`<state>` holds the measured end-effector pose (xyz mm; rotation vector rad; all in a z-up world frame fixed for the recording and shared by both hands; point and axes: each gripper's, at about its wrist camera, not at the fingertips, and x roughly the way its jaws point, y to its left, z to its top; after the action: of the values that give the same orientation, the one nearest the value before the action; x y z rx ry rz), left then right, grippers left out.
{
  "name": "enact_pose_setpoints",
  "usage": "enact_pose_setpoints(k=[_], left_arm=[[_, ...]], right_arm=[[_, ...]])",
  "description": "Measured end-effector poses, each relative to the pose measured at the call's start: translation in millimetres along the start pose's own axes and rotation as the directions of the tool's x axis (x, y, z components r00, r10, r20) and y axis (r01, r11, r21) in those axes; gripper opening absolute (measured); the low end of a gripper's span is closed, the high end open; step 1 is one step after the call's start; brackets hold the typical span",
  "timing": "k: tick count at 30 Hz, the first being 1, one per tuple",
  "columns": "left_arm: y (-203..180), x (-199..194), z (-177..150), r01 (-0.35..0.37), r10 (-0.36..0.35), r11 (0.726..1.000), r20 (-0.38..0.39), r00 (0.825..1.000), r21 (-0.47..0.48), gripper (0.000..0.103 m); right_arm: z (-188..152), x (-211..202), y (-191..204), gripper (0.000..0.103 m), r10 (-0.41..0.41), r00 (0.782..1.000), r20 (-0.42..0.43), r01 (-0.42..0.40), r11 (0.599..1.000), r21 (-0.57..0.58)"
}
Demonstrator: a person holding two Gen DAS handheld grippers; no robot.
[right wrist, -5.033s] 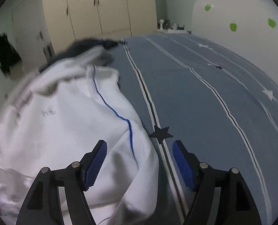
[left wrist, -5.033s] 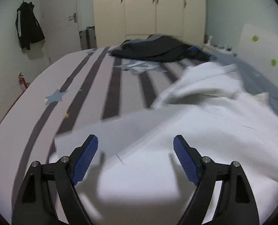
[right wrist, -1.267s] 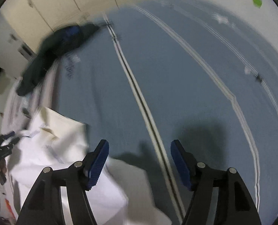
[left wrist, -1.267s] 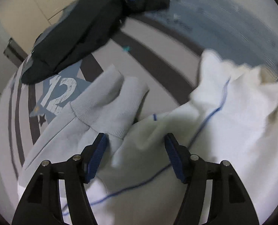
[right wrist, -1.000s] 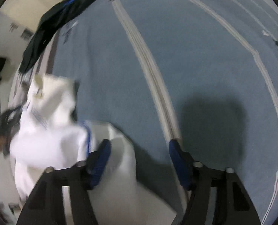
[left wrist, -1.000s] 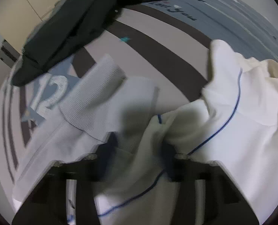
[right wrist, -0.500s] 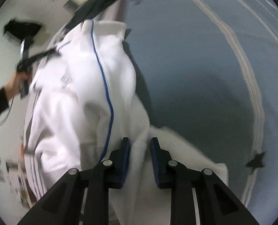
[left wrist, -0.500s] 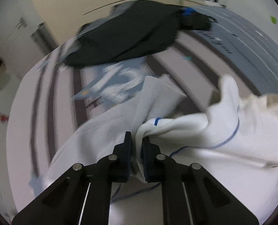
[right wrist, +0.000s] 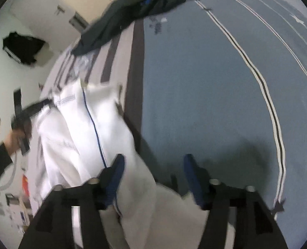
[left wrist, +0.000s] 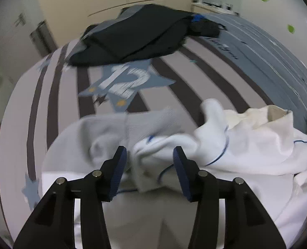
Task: Fold clothes
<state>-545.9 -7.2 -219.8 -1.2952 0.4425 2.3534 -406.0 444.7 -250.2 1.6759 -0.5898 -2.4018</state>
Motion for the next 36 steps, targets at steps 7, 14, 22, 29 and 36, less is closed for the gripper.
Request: enact_pose_setpoints(k=[7,14,22,29,36], left_arm=[[-11.2,35.4,15.2,-0.009,0.02,0.993,-0.093,0.995,0.119,0.063],[2.1,49.0,-0.4,0.028,-0.013,0.994,-0.146,0.989,0.104,0.068],[-4.9,60.9,-3.3,0.011,-0.003,0.998,-0.133,0.991,0.061,0.063],[-10.1,33.5,4.6,0.069,-0.07,0.997,-0.046,0.996,-0.018,0.063],[-40.4,19.0,21.4,0.153,-0.153,0.988,-0.013,0.988,-0.006,0.063]], right_arm=[[15.9,64.1,41.5,0.063,0.012,0.983,-0.185,-0.037,0.99,-0.136],[4.2,76.9,24.9,0.069,0.043,0.969,-0.244,-0.047,0.999,-0.009],[-1.4,81.5,37.0,0.028,-0.012,0.983,-0.184,0.001,0.998,-0.061],[5.8,26.1,15.2,0.019,0.016,1.0,-0.002,-0.016,1.0,0.01],[27.6,-15.2,-11.8,0.013,-0.082,0.992,0.096,0.085,0.996,-0.023]])
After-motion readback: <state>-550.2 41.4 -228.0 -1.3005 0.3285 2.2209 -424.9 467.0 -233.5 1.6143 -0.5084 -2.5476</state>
